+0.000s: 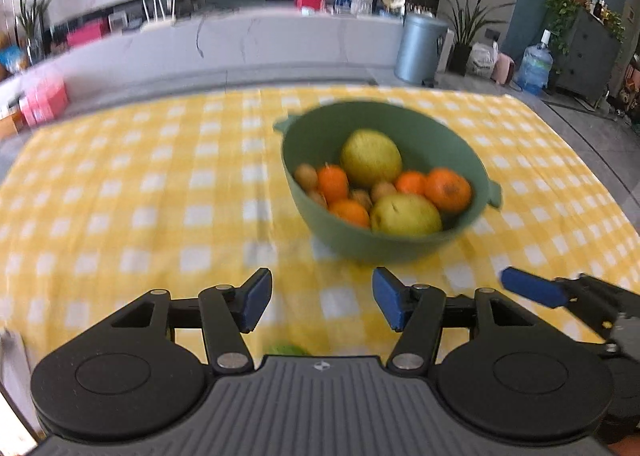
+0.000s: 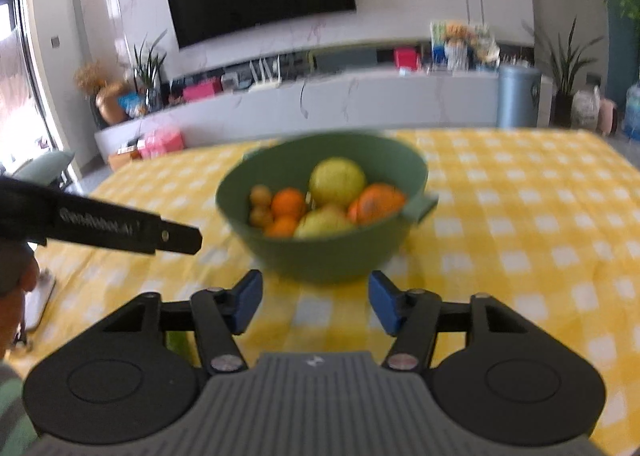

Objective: Organize fruits
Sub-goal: 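Move the left tool to the cucumber while the right tool approaches the tomato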

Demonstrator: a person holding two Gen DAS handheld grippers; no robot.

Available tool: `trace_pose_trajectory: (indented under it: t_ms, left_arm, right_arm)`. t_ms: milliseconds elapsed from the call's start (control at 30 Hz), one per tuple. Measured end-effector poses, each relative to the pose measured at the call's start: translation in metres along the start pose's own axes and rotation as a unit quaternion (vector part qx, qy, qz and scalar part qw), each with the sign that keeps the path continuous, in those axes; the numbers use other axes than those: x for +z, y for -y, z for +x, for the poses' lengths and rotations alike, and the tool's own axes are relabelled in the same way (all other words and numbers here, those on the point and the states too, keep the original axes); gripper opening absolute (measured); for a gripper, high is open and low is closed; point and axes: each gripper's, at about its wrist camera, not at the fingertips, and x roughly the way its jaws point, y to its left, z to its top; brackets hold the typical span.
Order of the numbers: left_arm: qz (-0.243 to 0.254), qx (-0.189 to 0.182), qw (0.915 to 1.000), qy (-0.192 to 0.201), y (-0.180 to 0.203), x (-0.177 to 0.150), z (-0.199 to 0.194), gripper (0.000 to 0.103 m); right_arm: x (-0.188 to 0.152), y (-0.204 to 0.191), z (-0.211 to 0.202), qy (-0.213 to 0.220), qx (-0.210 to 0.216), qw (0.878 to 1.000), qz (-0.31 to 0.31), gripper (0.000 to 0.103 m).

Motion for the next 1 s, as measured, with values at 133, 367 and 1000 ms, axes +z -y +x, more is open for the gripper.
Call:
trace_pose_trajectory:
  t_ms: [133,367,1000]
  left_arm:
    - [-0.015,0.003,0.9993,-0.036,-0.001,-0.014,-0.001,0.067]
    - [-0.069,0.014,0.9961,-0.052,-0.009,-0.036,-0.010,0.067]
    - [-0.115,0.005,0.9903,-0.079,-0.002,-0.054,-0.012,0.067]
  right_arm:
    - [-0.012,-0.006,0.002,-0.034,0.019,0.999,-0.002,0.046]
    - [-0.036,-0.021,0.004,-0.074,0.052,0.996,-0.006,0.044]
    - [-0.044,-0.025,0.017,-0.123,0.086,0.989,0.009,0.034]
